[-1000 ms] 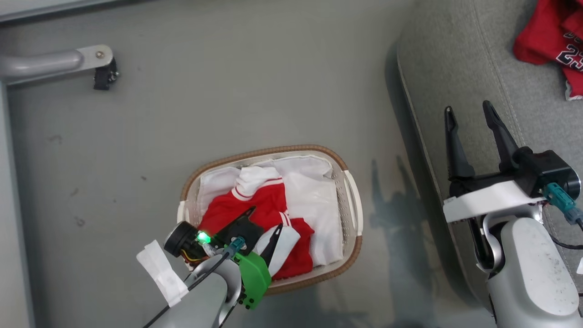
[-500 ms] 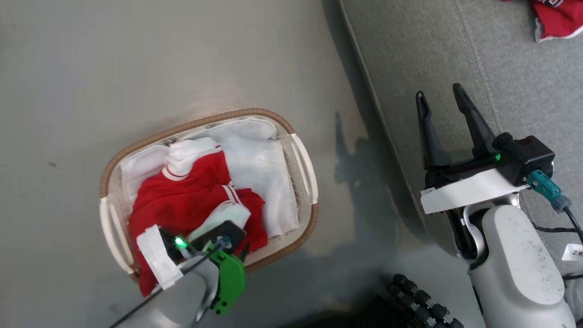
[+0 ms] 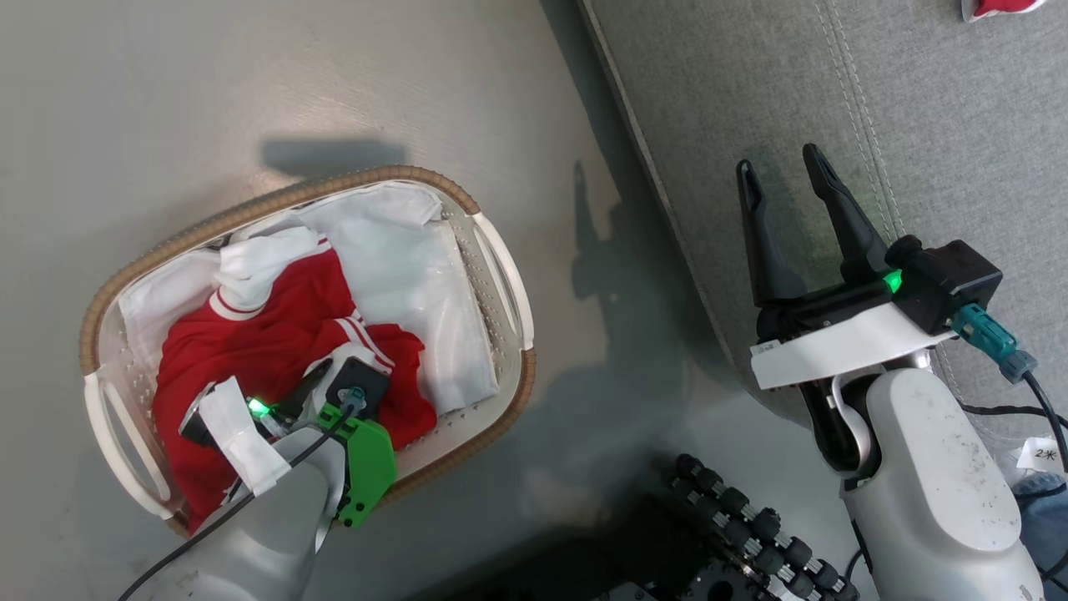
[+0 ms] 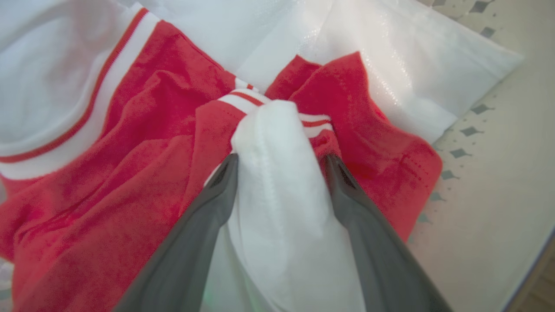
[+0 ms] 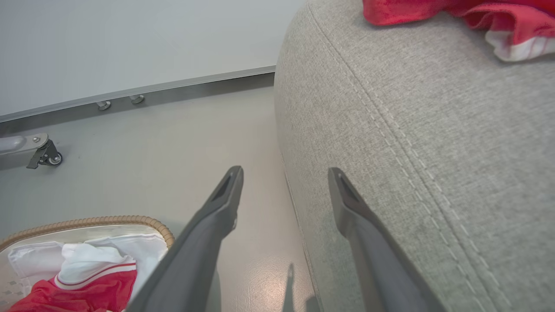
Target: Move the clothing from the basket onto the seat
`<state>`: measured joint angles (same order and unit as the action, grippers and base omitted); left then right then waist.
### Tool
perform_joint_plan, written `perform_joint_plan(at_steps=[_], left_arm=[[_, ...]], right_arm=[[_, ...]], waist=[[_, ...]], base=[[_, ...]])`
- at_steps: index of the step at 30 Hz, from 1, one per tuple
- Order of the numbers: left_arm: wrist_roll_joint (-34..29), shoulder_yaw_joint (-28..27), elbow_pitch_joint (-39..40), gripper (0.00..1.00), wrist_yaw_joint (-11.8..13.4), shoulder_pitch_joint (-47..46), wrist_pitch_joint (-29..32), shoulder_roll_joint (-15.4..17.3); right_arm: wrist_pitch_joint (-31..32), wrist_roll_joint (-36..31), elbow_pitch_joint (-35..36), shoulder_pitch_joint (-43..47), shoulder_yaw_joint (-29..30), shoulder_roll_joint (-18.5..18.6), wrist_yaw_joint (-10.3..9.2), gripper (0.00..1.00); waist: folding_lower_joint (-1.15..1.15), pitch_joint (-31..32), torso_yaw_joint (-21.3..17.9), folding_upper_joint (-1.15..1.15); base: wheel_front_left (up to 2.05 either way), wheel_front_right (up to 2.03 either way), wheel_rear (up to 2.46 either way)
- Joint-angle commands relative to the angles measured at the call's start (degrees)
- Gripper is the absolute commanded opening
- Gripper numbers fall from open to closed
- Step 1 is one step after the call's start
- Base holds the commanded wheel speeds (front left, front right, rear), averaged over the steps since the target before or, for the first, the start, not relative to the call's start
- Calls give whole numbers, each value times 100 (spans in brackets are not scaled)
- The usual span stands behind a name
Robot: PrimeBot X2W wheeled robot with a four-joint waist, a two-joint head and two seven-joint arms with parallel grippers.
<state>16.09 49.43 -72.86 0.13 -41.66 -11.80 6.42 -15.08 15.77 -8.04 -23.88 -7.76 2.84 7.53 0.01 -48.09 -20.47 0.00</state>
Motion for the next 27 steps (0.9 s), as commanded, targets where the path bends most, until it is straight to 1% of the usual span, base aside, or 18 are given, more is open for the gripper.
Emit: perform_joint_plan(at_steps=[1,3,4,5,6,7,8,10,14,15,17,21,27], left_arm=[[34,-26,-45,100,81,-86,97,75],[42,-26,-59,100,138,-93,224,91],[76,-34,-67,96,143,-86,283,90],[94,-38,-71,81,143,-76,320,89],[102,-39,-74,46,143,-66,349,87],[126,-42,-78,38,147,-60,339,85],[148,-50,-78,18,148,-46,326,94],[205,-76,-79,0,144,1,291,103],[342,-150,-80,0,73,67,121,68],[347,-164,-79,0,98,70,70,59],[379,-186,-52,0,114,92,-55,28],[407,-172,50,0,41,171,-233,-38],[535,-298,507,0,-5,287,-345,-86]], right_arm=[[-14,59,24,-47,-18,10,-8,100],[-14,75,14,-54,-45,10,-8,100],[-14,83,6,-56,-50,10,-8,100],[-14,88,-3,-57,-52,10,-8,100],[-14,89,-11,-59,-48,10,-8,100],[-14,86,-23,-57,-40,10,-8,100],[-14,81,-42,-56,-32,10,-8,100],[-14,63,-77,-67,-34,10,-8,100],[-14,10,-135,-75,-6,12,-8,100],[-14,-13,-149,-66,6,12,-8,100],[-14,-66,-185,-28,39,12,-8,100],[-14,-207,-260,74,109,14,-8,100],[-14,-410,-349,235,268,15,-8,100]], waist=[[-1,-111,-88,0],[-1,-136,-102,0],[-1,-144,-105,0],[-1,-147,-105,0],[-1,-145,-101,0],[-1,-138,-93,0],[-1,-122,-83,0],[-1,-62,-56,0],[-1,124,43,0],[-1,184,76,0],[-1,338,163,0],[-1,716,364,0],[-1,1390,678,0]], base=[[0,0,0],[0,0,0],[0,0,0],[0,0,0],[0,0,0],[0,0,0],[0,0,0],[0,0,0],[0,0,0],[0,0,0],[0,0,0],[0,0,0],[0,0,0]])
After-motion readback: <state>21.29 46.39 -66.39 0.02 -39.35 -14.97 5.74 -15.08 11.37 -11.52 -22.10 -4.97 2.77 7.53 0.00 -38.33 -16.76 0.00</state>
